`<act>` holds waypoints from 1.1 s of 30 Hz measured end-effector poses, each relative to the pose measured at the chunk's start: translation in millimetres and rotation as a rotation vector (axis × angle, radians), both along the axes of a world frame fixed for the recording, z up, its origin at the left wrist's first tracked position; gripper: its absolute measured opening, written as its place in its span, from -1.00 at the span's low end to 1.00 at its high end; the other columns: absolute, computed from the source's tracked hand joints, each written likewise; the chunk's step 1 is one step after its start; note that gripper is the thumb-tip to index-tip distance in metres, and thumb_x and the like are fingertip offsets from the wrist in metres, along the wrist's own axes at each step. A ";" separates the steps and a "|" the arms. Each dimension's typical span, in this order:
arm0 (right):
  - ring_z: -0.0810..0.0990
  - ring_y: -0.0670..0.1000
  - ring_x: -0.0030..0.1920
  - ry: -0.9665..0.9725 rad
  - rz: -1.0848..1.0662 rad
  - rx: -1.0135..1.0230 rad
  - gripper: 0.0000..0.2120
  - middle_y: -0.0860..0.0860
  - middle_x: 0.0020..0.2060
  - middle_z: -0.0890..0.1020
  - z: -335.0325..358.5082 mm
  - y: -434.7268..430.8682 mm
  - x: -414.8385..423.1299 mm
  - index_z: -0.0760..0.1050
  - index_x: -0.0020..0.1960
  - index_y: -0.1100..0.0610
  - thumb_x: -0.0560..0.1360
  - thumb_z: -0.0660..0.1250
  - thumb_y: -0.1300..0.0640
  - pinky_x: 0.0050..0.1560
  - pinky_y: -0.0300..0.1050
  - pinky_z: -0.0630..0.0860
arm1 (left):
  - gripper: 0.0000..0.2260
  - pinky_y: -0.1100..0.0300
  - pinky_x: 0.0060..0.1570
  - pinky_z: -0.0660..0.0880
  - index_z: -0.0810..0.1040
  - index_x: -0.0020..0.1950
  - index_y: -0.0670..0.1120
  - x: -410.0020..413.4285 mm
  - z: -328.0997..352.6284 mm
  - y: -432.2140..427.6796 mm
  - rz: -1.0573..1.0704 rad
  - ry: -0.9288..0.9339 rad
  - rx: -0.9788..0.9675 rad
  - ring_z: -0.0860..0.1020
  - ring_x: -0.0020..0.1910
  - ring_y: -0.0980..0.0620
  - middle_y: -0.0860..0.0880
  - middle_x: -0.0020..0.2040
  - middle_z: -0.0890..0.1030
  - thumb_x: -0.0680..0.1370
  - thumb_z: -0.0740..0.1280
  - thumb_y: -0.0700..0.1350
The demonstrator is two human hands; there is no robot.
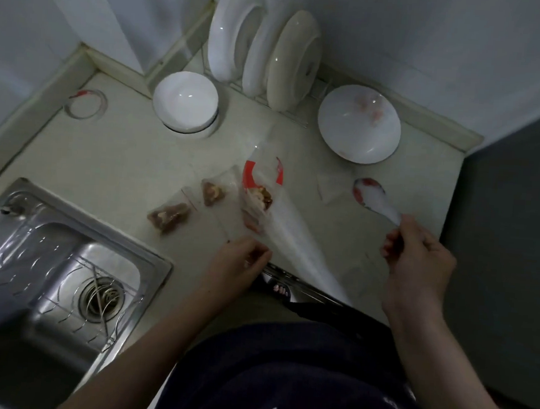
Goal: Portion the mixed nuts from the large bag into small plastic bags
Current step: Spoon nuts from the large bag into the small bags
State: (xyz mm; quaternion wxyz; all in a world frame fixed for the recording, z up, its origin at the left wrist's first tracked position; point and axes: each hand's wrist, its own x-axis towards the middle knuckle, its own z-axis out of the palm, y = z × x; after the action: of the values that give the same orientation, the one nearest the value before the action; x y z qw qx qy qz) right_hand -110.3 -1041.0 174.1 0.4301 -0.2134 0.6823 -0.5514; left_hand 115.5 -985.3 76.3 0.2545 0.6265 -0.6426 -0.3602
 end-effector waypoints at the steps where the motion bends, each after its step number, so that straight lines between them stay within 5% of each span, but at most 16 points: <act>1: 0.46 -0.15 -0.50 -0.002 -0.036 0.008 -0.75 -0.09 -0.53 0.53 -1.9 1.6 -4.8 0.58 -0.33 0.08 0.52 0.36 0.12 -0.45 -0.29 0.44 | -0.93 0.33 -0.13 0.43 0.64 -0.03 -0.10 -11.3 1.5 -4.4 -0.079 0.015 0.001 0.52 -0.19 0.21 0.08 -0.14 0.57 0.56 0.39 -0.13; 8: 0.45 -0.13 -0.51 0.054 -0.146 0.012 -0.64 -0.07 -0.55 0.53 -10.4 25.3 -37.0 0.55 -0.49 0.08 0.49 0.36 0.14 -0.44 -0.26 0.43 | -0.81 0.13 0.17 0.45 0.66 0.11 -0.07 -89.9 -17.3 -42.9 -0.506 0.020 0.136 0.53 0.15 0.07 -0.02 0.21 0.52 0.59 0.34 -0.03; 11: 0.45 -0.12 -0.49 0.049 -0.193 0.004 -0.64 -0.05 -0.53 0.53 -12.5 37.2 -47.6 0.57 -0.48 0.07 0.49 0.36 0.14 -0.45 -0.27 0.41 | -0.74 0.11 0.31 0.34 0.62 0.26 -0.12 -121.6 -35.5 -50.7 -0.662 -0.051 0.181 0.34 0.41 -0.08 -0.14 0.30 0.54 0.62 0.31 -0.08; 14: 0.45 -0.12 -0.50 0.042 -0.254 0.013 -0.63 -0.05 -0.54 0.53 -14.6 47.6 -55.9 0.57 -0.49 0.07 0.50 0.36 0.15 -0.46 -0.28 0.40 | -0.65 0.07 0.45 0.16 0.47 0.43 0.03 -148.2 -49.9 -54.7 -0.782 -0.245 0.306 0.12 0.51 -0.17 -0.18 0.47 0.33 0.65 0.21 0.03; 17: 0.46 -0.12 -0.47 0.037 -0.284 0.025 -0.65 -0.04 -0.52 0.53 -15.1 58.8 -63.1 0.59 -0.46 0.07 0.50 0.37 0.15 -0.45 -0.29 0.41 | -0.65 -0.08 0.41 0.21 0.46 0.41 0.08 -164.2 -54.8 -56.6 -0.797 -0.368 0.389 0.14 0.44 -0.20 -0.14 0.48 0.15 0.65 0.16 0.09; 23: 0.48 -0.13 -0.46 0.072 -0.342 0.042 -0.70 -0.04 -0.51 0.55 -14.3 73.6 -71.8 0.60 -0.44 0.07 0.47 0.42 0.12 -0.44 -0.31 0.43 | -0.66 -0.01 0.32 0.29 0.56 0.26 -0.17 -184.6 -47.7 -57.2 -0.764 -0.370 0.344 0.34 0.31 -0.13 -0.08 0.35 0.33 0.67 0.14 0.01; 27: 0.48 -0.14 -0.42 0.215 -0.350 0.006 -0.65 -0.08 -0.51 0.54 -13.8 75.3 -73.8 0.55 -0.43 0.05 0.51 0.36 0.02 -0.39 -0.30 0.42 | -0.77 0.04 0.21 0.44 0.62 0.10 -0.31 -166.3 -37.3 -56.3 -0.503 -0.043 0.273 0.53 0.15 -0.18 -0.19 0.20 0.50 0.60 0.32 -0.15; 30: 0.43 -0.14 -0.37 0.383 -0.332 -0.017 -0.63 -0.11 -0.47 0.48 -15.9 70.9 -74.8 0.45 -0.36 0.07 0.59 0.21 -0.03 -0.32 -0.24 0.38 | -0.86 0.24 -0.03 0.46 0.70 0.00 -0.23 -144.7 -16.7 -57.3 -0.376 0.040 0.121 0.60 -0.05 -0.01 -0.01 0.02 0.57 0.54 0.41 -0.17; 33: 0.48 -0.18 -0.31 0.549 -0.220 -0.037 -0.65 -0.11 -0.35 0.53 -16.9 64.5 -73.5 0.49 -0.21 0.09 0.63 0.08 -0.03 -0.24 -0.26 0.39 | -0.92 0.35 -0.06 0.49 0.71 -0.08 -0.22 -119.8 7.6 -56.1 -0.422 0.108 -0.117 0.59 -0.16 0.10 0.04 -0.07 0.57 0.51 0.44 -0.22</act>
State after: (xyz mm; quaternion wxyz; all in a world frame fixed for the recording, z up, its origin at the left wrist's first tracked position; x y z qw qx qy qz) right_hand -183.8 -976.5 157.2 0.1630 -0.2872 0.7820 -0.5286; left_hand -4.3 -1041.4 83.9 0.2433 0.4421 -0.7649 -0.4004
